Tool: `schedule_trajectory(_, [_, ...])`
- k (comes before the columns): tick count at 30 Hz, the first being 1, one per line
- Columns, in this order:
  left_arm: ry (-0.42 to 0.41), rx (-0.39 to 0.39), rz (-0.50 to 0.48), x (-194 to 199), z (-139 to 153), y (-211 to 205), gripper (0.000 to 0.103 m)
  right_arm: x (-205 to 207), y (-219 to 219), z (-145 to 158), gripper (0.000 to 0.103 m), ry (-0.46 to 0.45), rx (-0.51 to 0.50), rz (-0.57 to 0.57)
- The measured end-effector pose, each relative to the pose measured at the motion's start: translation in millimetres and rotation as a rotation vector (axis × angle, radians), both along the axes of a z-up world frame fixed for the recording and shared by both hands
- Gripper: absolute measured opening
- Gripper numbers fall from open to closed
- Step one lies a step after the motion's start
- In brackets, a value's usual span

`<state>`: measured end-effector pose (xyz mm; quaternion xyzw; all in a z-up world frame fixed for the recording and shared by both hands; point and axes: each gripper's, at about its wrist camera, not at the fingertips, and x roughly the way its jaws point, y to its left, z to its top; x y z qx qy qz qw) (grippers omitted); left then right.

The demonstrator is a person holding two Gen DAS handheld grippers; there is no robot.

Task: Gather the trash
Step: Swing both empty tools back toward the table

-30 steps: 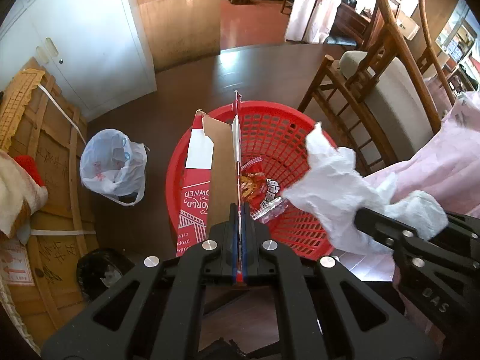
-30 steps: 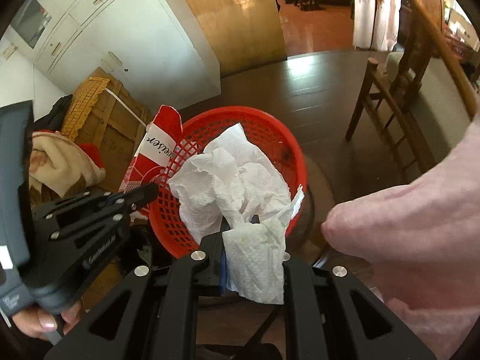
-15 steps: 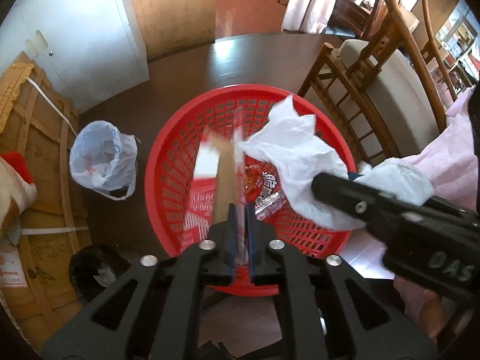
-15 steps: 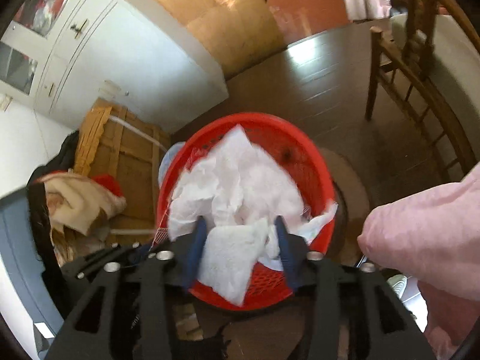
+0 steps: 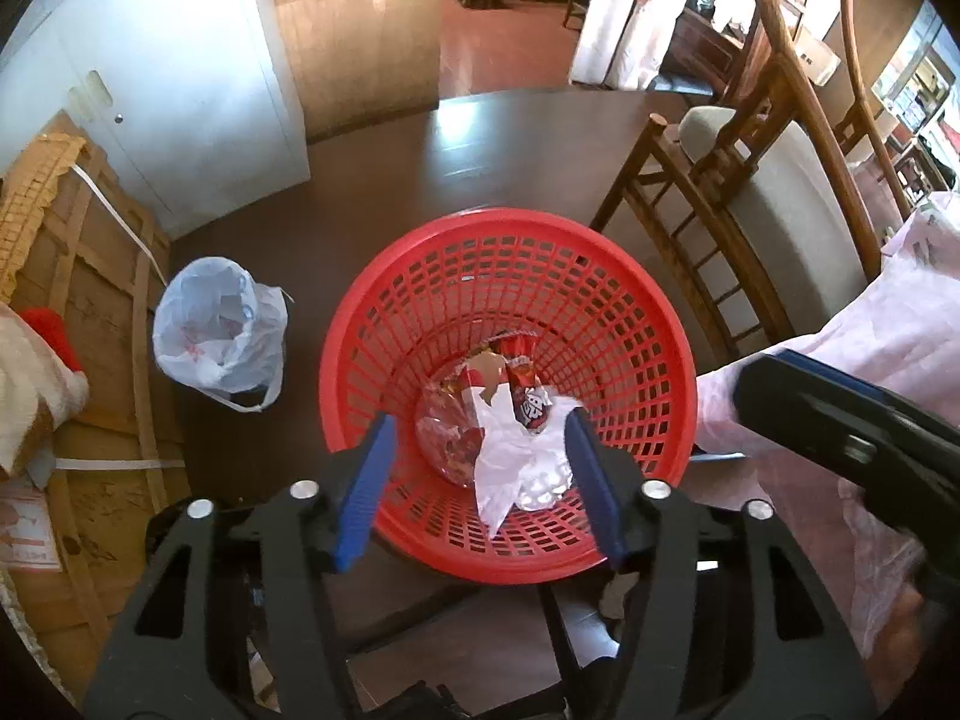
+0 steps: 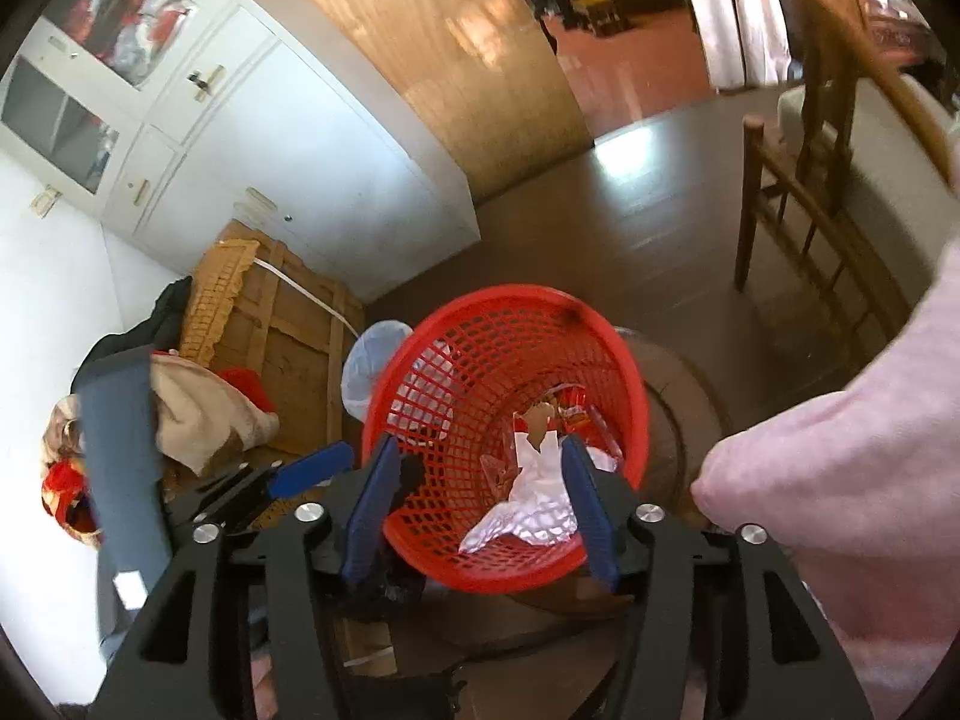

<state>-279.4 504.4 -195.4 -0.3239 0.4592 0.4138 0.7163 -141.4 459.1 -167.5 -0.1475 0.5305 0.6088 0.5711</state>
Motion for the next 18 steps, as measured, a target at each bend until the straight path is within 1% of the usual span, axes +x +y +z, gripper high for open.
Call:
schedule_trajectory(4, [-0.018, 0.013, -0.021, 4.1, 11.5, -7.8, 0.061, 2.1, -27.3, 28.8, 0.066, -0.044, 0.049, -0.013])
schedule_trajectory(8, [-0.041, 0.040, -0.052, 11.5, 28.2, -20.9, 0.065, 2.9, -65.1, 62.8, 0.075, -0.137, 0.105, -0.028])
schedule_trajectory(10, [-0.056, 0.061, -0.069, 15.8, 39.2, -29.4, 0.066, 6.6, -86.3, 77.0, 0.078, -0.175, 0.133, -0.050])
schedule_trajectory(14, [-0.090, 0.105, -0.106, 26.0, 62.3, -50.0, 0.073, 23.0, -135.7, 100.7, 0.081, -0.252, 0.168, -0.142])
schedule_trajectory(16, [-0.110, 0.125, -0.140, 34.9, 75.0, -65.0, 0.073, 31.2, -160.5, 109.3, 0.083, -0.284, 0.173, -0.194])
schedule_trajectory(18, [-0.125, 0.140, -0.172, 44.0, 85.5, -78.6, 0.076, 42.0, -190.6, 117.0, 0.087, -0.312, 0.184, -0.255])
